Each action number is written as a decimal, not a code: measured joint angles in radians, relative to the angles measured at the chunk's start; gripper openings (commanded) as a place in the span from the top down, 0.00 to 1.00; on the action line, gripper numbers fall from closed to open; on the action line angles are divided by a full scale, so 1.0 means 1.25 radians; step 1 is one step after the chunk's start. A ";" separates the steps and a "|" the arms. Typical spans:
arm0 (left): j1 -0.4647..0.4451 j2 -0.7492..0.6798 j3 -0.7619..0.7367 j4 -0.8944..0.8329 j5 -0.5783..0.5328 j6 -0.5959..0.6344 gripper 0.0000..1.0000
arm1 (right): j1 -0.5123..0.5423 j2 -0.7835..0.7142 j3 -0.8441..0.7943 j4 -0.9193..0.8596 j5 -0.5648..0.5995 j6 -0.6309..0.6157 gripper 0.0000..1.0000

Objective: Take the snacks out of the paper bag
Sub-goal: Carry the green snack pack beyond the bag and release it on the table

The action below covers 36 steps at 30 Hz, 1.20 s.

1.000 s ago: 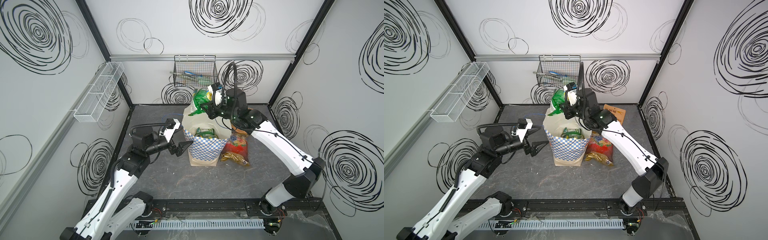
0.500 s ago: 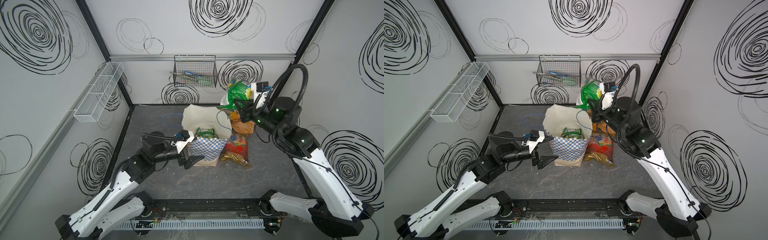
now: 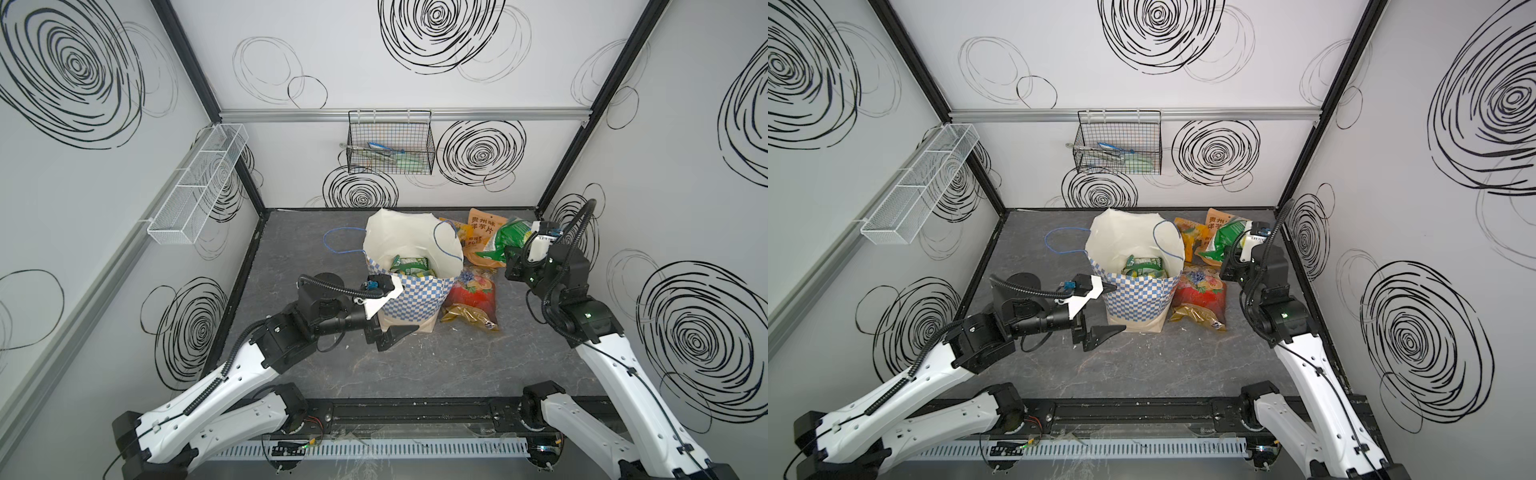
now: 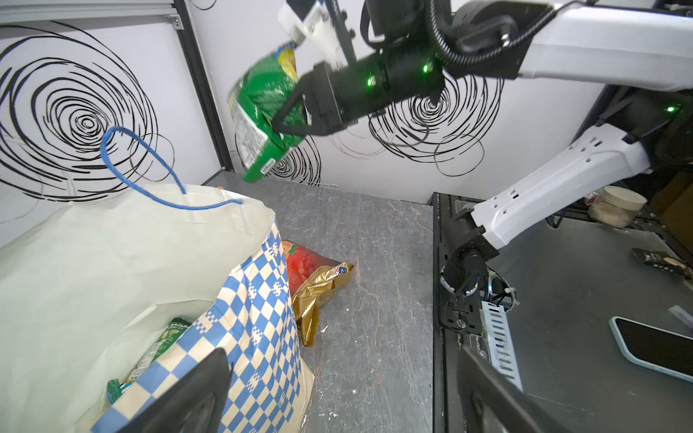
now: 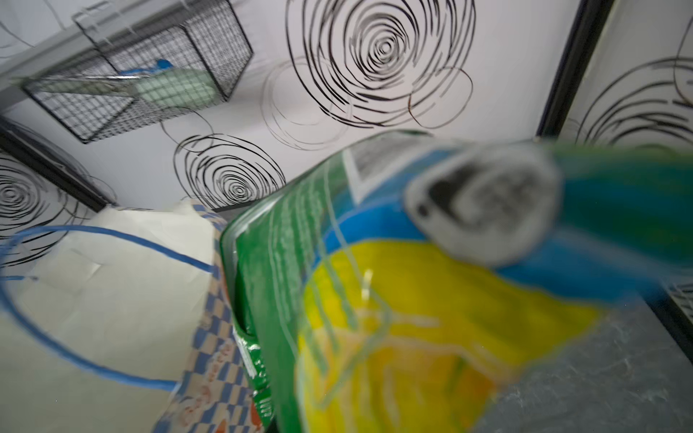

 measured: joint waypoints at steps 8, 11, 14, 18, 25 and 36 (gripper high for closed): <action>-0.002 0.001 0.000 -0.012 -0.025 0.010 0.04 | -0.230 0.108 -0.219 0.211 -0.117 0.111 1.00; -0.002 0.010 0.000 -0.014 -0.035 0.021 0.04 | -0.261 0.152 -0.251 0.269 -0.117 0.143 1.00; -0.002 0.027 0.000 -0.023 -0.040 0.030 0.04 | -0.276 0.186 -0.264 0.315 -0.110 0.167 1.00; -0.002 0.033 0.000 -0.037 -0.045 0.035 0.04 | -0.299 0.229 -0.269 0.373 -0.104 0.192 1.00; -0.002 0.032 0.000 -0.036 -0.055 0.042 0.04 | -0.343 0.322 -0.272 0.420 -0.148 0.226 1.00; -0.002 0.030 -0.005 -0.036 -0.080 0.048 0.04 | -0.353 0.419 -0.277 0.448 -0.233 0.246 0.46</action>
